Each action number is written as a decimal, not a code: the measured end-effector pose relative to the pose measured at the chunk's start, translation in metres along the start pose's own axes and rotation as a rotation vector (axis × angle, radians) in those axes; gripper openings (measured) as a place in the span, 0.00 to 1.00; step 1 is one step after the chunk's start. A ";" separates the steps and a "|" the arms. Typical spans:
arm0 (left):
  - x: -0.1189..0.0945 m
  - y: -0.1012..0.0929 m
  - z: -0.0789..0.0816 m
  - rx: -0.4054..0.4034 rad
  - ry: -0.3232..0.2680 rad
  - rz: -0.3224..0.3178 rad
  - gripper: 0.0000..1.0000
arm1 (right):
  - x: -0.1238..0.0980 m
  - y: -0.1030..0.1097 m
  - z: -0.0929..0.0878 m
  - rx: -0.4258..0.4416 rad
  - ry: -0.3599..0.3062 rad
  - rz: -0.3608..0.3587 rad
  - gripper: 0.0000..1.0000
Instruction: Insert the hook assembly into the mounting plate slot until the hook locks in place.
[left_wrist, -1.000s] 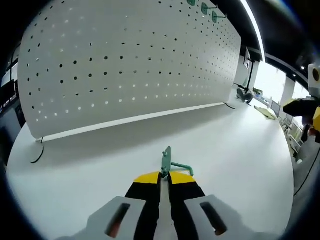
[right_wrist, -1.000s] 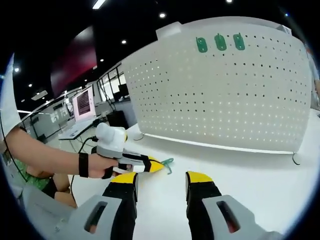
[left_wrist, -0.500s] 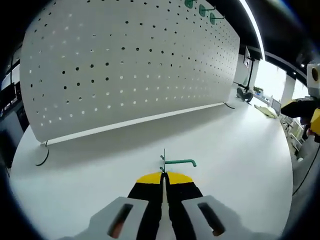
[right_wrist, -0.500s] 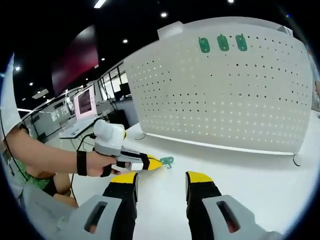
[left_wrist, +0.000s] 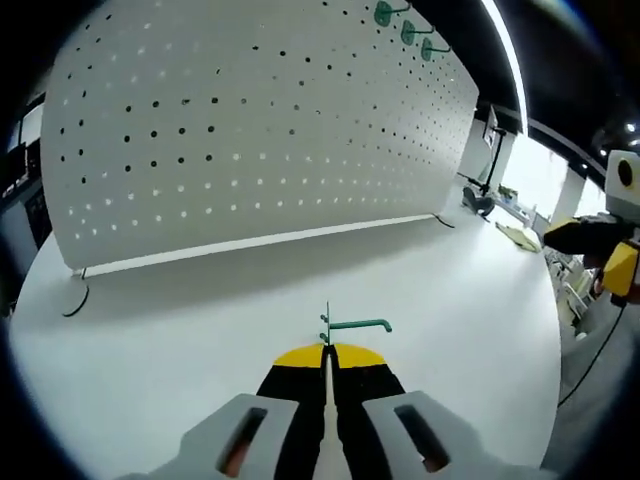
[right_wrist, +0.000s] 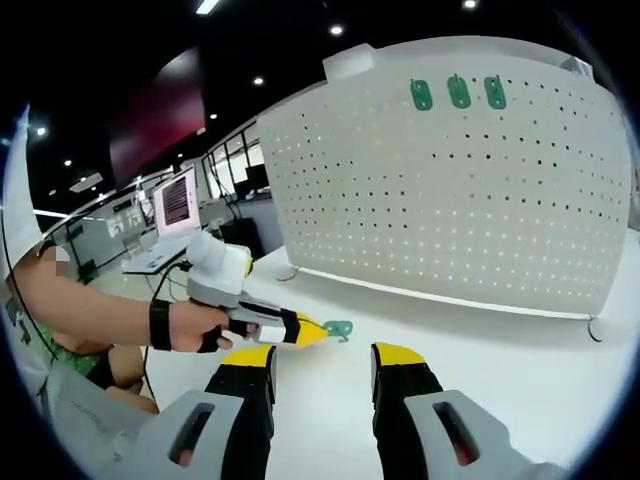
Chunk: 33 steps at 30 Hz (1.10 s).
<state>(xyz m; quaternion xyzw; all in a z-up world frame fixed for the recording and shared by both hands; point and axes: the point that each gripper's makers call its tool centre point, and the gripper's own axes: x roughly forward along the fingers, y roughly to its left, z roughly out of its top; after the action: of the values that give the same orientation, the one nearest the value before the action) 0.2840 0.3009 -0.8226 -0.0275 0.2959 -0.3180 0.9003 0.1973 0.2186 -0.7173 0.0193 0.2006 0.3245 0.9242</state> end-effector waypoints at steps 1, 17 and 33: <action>-0.001 -0.002 0.001 -0.003 -0.003 -0.004 0.01 | 0.000 0.000 0.000 -0.002 0.001 0.000 0.38; -0.028 -0.022 0.013 -0.046 -0.036 -0.027 0.01 | -0.002 0.009 0.003 -0.029 -0.009 0.012 0.37; -0.052 -0.053 0.019 -0.039 -0.061 -0.054 0.01 | -0.005 0.021 0.011 -0.079 -0.022 0.040 0.34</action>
<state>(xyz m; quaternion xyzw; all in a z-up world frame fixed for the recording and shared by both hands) 0.2329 0.2869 -0.7681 -0.0628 0.2735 -0.3353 0.8993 0.1856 0.2332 -0.7024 -0.0097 0.1772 0.3506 0.9196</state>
